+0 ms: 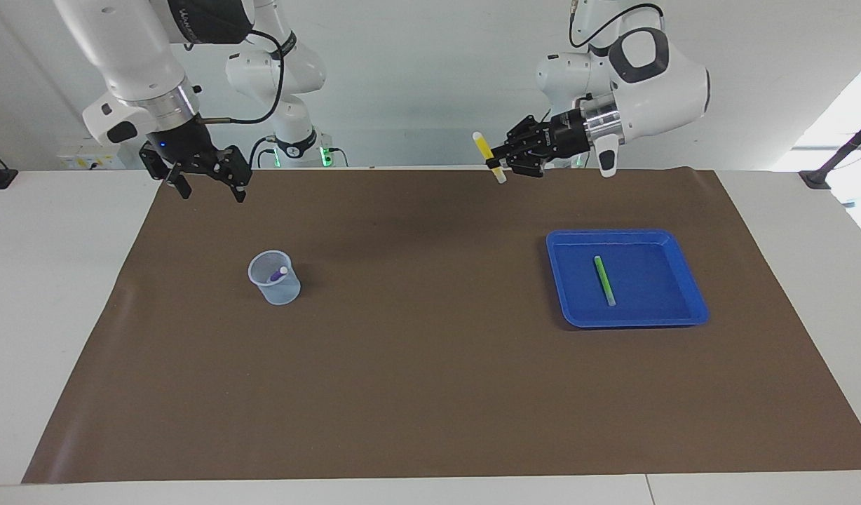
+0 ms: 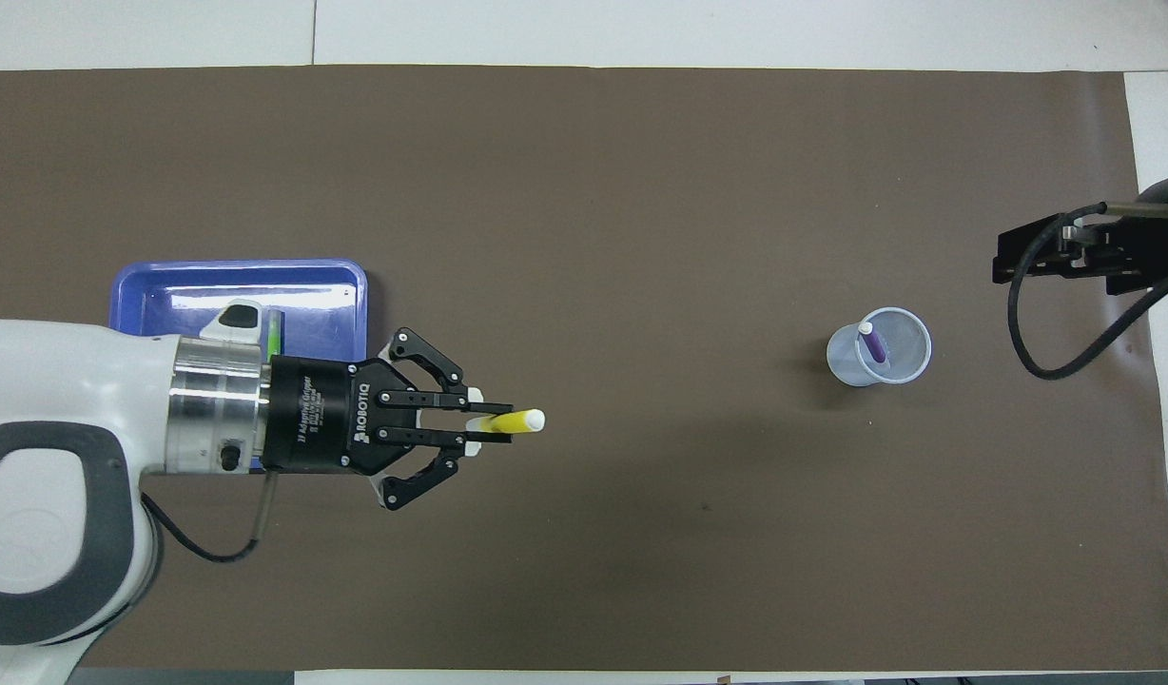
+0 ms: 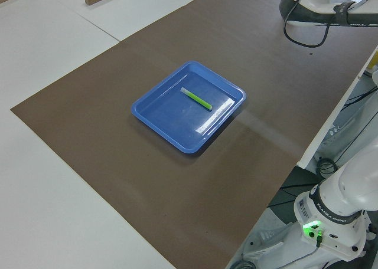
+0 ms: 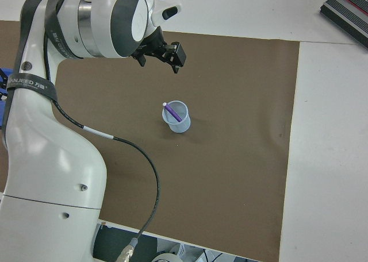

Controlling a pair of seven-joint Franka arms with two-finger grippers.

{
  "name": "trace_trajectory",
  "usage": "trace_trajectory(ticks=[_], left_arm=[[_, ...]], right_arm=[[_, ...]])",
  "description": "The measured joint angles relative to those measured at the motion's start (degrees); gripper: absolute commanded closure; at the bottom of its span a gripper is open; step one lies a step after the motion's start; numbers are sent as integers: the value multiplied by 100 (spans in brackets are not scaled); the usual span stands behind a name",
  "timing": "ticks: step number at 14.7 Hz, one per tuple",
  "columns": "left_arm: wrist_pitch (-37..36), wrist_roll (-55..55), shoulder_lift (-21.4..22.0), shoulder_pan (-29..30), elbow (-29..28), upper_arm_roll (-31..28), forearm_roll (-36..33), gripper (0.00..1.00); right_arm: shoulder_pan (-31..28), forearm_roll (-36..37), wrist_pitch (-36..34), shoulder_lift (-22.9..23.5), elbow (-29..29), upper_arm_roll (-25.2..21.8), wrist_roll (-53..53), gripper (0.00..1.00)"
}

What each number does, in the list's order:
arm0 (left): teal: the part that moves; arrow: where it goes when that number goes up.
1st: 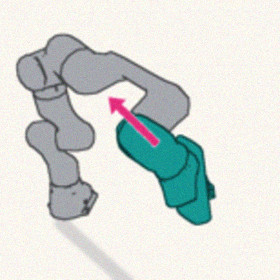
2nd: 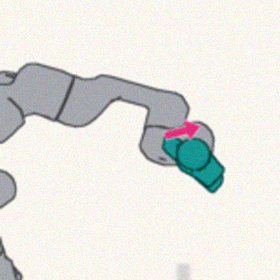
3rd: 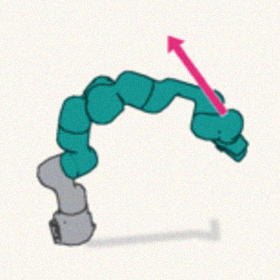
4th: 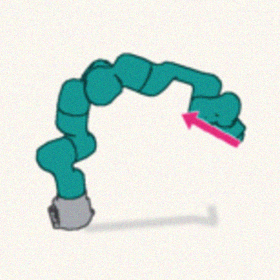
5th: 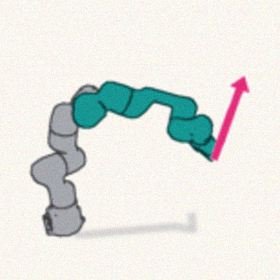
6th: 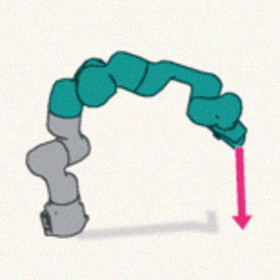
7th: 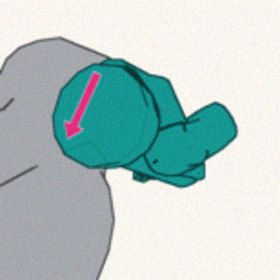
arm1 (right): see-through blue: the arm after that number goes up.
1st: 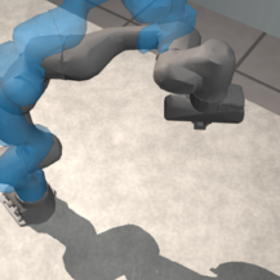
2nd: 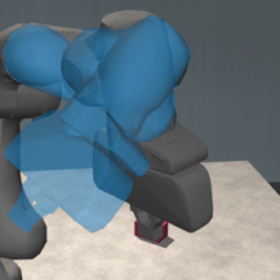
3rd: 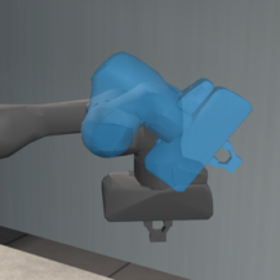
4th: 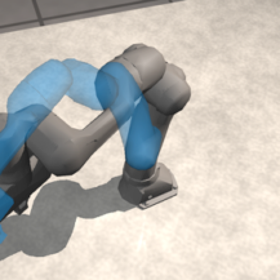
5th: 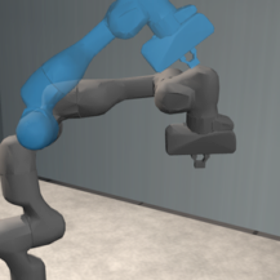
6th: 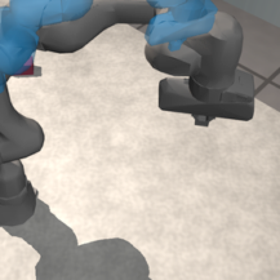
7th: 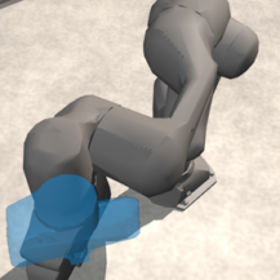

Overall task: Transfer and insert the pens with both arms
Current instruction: 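Lift the yellow pen with the left gripper while the right gripper approaches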

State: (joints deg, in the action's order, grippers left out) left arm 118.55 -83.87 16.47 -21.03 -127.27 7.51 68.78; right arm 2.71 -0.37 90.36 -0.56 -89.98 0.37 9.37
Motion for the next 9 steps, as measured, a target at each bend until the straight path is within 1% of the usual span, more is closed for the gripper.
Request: trace_trajectory(ticks=[2,3,7,9], left_arm=[[707,-252,4,-507,-106,2,81,100],[960,-356,4,-685,-135,2,180,100],[1714,-783,4,-1089,-206,-4,355,100],[1804,-826,4,-1132,-251,-6,385,100]], right_arm=[[4,-186,0,-69,0,273,5,0],[11,-490,0,-115,-1,437,55,0],[43,-1811,54,-230,-2,908,391,0],[59,-2355,237,-242,-24,1098,623,0]])
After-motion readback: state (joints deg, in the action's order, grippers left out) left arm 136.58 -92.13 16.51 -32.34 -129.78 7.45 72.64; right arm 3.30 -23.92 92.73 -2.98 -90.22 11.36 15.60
